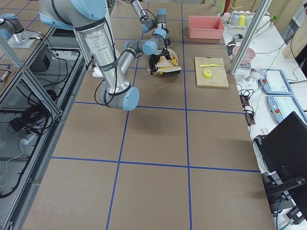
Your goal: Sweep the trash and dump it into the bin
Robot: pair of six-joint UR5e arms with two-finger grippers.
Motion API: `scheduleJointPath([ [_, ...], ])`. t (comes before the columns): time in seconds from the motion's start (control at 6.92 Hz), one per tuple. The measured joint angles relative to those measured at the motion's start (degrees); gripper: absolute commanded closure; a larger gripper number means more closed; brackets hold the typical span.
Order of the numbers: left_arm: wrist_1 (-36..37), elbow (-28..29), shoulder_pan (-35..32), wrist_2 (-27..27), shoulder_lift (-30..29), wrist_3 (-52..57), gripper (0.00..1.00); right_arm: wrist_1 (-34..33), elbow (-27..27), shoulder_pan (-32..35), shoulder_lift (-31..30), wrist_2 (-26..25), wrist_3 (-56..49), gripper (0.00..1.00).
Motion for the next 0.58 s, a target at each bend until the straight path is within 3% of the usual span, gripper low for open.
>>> scheduleJointPath([
  [0.58, 0.0, -0.06, 0.02, -0.02, 0.0, -0.09, 0.02, 5.85, -6.55, -1.48, 5.23, 1.1, 7.78, 1.0],
])
